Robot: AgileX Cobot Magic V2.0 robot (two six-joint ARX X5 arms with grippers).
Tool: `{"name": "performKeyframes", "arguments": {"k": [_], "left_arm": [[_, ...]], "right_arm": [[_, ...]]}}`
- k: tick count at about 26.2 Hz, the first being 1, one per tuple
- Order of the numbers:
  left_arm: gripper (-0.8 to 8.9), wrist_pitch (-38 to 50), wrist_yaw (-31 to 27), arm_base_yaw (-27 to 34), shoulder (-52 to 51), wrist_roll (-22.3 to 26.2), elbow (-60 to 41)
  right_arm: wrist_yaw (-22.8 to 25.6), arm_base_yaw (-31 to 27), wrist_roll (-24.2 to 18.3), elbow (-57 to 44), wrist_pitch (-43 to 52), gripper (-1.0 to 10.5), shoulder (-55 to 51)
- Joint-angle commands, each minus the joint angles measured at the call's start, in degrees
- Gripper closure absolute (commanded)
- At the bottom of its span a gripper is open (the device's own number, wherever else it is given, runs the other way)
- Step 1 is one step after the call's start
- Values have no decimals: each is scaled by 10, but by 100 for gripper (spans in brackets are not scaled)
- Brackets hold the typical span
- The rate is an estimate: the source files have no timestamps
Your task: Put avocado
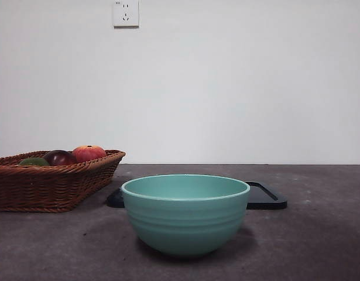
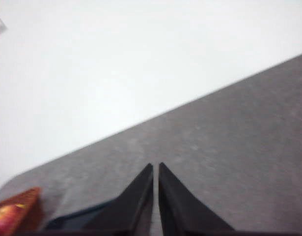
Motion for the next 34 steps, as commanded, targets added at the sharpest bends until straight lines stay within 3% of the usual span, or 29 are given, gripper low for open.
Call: {"name": "performKeyframes", "arguments": {"k": [1,8,13,21,27,34], "left_arm": [[798,-12,-3,0,30,-16,42],[798,-71,-2,0,107,-15,153],[798,-127,9,0,169,-17,249],[798,-217,118,-1,256,-3,396],[798,-221,213,-14,290,11,448],[798,-246,281,-24,294,67,450]], "right_arm": [[-22,0,26,40,-7,935,30],[-75,0,13,141,-31,935,115],[-123,0,-18,219,-68,935,180],[-198,2,-118,341,-172,935,253],[-209,18,-196,402,-245,935,271],[-292,27,-237,414,-283,935,271]]}}
